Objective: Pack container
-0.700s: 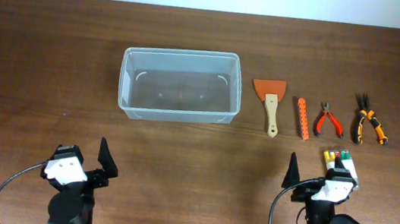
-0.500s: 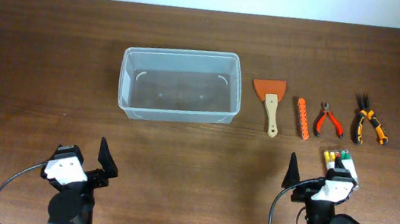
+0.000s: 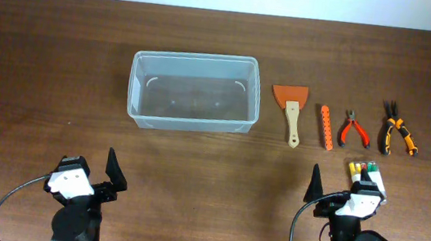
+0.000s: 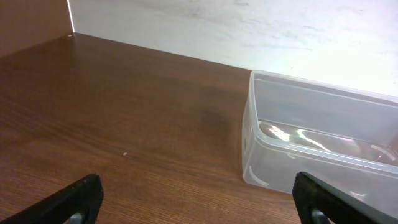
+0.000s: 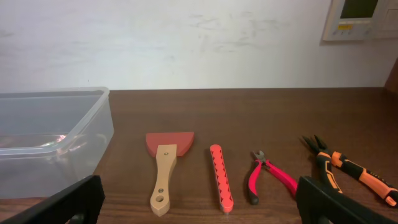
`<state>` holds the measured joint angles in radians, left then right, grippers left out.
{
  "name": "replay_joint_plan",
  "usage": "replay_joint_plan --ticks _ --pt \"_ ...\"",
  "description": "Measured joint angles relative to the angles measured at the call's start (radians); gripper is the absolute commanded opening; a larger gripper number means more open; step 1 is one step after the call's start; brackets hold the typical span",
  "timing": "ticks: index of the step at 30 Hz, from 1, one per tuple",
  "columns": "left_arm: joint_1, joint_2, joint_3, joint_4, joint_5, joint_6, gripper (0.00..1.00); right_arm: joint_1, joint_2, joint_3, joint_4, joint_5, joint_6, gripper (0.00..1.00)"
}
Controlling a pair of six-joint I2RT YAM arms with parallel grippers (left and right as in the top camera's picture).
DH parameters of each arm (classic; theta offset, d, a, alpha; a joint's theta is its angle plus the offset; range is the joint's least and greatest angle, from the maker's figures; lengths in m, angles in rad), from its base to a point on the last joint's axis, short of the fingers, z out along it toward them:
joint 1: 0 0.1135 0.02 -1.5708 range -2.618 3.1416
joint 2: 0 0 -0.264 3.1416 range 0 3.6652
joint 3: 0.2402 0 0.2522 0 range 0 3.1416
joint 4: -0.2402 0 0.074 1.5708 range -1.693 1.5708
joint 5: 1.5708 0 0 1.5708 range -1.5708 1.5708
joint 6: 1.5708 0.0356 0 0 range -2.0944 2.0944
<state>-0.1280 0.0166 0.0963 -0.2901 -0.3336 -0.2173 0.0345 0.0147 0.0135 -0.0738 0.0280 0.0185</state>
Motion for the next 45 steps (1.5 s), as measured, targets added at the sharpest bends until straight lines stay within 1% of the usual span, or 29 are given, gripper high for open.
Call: replay_joint_plan --ticks 32,36,39,42,45 --pt "0.0 0.0 0.0 0.0 0.0 0.0 0.99 0.0 0.0 0.0 0.0 -0.003 0.0 0.99" --pt "0.0 0.0 0.0 0.0 0.0 0.0 0.99 0.0 0.0 -0.002 0.049 -0.035 0.032 0.99" --pt "0.0 0.0 0.0 0.0 0.0 0.0 0.99 0.0 0.0 -0.001 0.048 -0.044 0.043 0.99" --pt "0.0 0.0 0.0 0.0 0.0 0.0 0.99 0.0 0.011 0.028 0.042 -0.037 0.053 0.99" --pt "0.0 0.0 0.0 0.0 0.0 0.0 0.99 0.0 0.089 0.125 0.029 -0.022 0.057 0.99"
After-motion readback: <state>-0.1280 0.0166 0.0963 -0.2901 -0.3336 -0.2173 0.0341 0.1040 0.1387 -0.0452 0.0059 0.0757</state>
